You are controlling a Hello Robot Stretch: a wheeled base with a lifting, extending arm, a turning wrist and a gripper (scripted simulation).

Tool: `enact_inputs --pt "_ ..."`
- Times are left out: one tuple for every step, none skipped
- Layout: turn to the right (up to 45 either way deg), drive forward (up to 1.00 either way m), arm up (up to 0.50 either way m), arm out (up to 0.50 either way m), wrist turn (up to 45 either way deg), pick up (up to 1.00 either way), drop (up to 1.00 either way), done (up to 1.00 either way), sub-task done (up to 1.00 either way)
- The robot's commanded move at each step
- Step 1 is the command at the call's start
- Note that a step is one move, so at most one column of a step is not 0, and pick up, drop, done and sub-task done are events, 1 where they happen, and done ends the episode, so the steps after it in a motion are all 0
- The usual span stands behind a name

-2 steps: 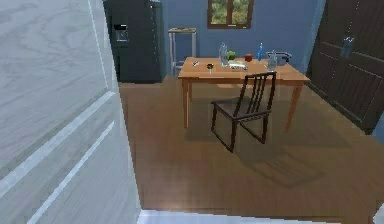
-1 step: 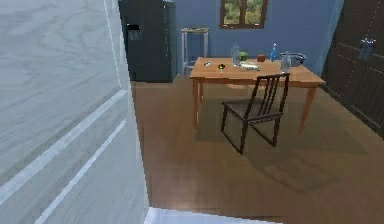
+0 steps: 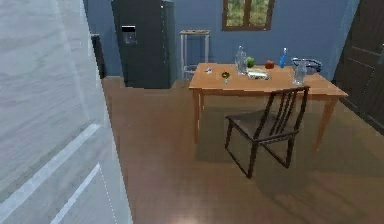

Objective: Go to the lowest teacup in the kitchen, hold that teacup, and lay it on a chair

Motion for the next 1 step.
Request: enact_inputs --pt "0.0 1.00 0.00 0.00 0.0 0.00 0.00 0.00 0.00"
